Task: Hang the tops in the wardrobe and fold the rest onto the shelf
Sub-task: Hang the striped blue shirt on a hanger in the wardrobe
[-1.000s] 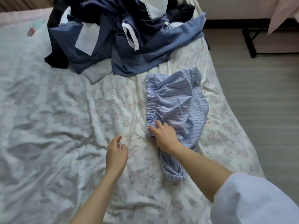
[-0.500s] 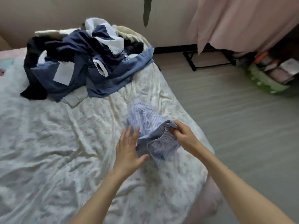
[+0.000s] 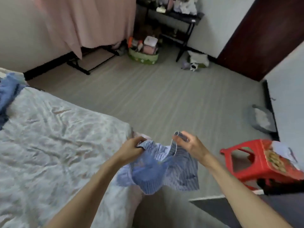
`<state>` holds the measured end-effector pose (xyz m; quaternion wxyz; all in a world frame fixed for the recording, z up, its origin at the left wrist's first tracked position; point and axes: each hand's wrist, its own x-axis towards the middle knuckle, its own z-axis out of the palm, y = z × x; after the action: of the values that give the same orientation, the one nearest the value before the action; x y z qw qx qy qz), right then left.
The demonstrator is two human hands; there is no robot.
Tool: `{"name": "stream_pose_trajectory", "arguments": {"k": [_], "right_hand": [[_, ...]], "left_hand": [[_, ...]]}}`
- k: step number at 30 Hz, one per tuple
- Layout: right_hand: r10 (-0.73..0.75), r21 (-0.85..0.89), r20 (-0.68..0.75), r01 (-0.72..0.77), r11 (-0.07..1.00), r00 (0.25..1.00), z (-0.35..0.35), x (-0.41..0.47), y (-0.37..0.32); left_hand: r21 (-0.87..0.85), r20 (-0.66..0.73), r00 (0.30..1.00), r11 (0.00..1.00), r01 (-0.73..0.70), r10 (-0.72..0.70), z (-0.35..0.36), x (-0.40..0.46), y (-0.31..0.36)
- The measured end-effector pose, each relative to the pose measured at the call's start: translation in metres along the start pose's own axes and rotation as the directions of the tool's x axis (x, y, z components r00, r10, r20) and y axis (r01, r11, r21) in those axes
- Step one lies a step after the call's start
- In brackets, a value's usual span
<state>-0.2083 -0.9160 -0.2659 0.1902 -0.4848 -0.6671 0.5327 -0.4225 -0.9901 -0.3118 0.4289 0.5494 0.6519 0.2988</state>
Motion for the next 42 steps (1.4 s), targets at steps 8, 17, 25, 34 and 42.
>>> {"name": "stream_pose_trajectory", "arguments": {"k": [8,17,25,34,42], "right_hand": [[0.292,-0.214,-0.168,-0.324,0.922,0.942,-0.076,-0.200,0.132],[0.305,-0.156,-0.783,-0.646,0.747,0.541,-0.161,-0.418,0.169],[0.397,0.047,-0.894,-0.835,0.548,0.210,-0.185,-0.559,0.191],[0.583,0.330,-0.806,-0.736,0.592,0.108,-0.245,-0.620,0.206],[0.502,0.483,-0.865,-0.306,0.820,-0.020,-0.347,-0.604,0.185]], "left_hand": [[0.142,0.434,0.888,0.961,-0.237,0.155,0.152,-0.011,0.113],[0.387,0.702,0.649,0.608,-0.693,0.293,0.304,-0.066,0.221],[0.399,0.787,0.516,0.360,-0.843,0.339,0.415,-0.092,0.274],[0.221,0.880,0.433,0.639,-0.736,0.195,0.527,-0.103,0.370],[-0.049,0.833,0.322,0.640,-0.767,0.449,0.582,-0.099,0.484]]}}
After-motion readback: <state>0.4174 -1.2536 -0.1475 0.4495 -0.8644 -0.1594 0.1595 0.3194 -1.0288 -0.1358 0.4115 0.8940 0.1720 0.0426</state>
